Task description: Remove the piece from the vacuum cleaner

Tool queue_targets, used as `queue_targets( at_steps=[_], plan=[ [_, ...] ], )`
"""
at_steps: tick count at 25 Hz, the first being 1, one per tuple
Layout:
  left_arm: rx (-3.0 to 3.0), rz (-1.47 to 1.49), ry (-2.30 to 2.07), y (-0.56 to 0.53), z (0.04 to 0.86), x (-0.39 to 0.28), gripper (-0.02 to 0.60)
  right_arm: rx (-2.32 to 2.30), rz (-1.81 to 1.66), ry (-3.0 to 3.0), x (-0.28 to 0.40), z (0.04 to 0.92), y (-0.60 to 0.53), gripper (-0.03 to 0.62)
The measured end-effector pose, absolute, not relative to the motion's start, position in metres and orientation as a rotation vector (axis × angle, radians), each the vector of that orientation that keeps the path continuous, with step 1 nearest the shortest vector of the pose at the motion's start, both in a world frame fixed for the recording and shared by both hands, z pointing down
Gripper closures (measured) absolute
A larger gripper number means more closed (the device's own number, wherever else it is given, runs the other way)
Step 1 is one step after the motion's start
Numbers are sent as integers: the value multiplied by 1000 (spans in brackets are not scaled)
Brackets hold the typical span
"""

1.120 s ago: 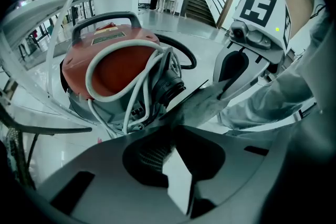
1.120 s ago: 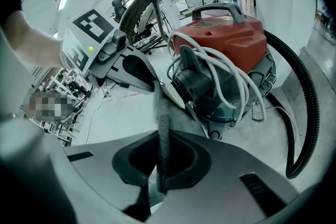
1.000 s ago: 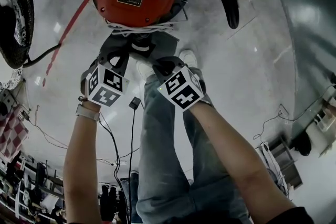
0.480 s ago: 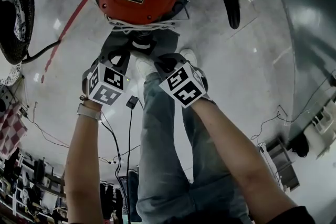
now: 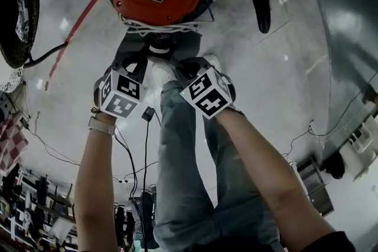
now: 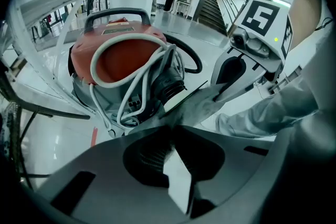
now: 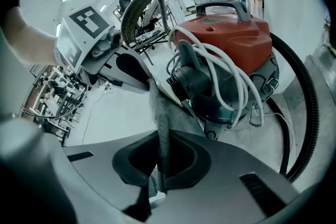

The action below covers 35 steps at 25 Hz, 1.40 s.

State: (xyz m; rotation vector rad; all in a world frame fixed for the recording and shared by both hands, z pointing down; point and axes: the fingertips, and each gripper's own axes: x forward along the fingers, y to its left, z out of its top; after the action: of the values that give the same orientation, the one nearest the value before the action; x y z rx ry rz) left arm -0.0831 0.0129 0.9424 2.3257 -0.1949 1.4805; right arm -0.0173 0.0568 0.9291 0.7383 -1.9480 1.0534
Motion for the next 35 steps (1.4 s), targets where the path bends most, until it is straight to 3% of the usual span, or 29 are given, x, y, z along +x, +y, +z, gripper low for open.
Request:
queue_targets(
  at_steps=[35],
  plan=[
    [2360, 1570, -116, 4, 948, -83, 535, 693, 1170, -1958, -46, 930, 75, 556]
  ],
)
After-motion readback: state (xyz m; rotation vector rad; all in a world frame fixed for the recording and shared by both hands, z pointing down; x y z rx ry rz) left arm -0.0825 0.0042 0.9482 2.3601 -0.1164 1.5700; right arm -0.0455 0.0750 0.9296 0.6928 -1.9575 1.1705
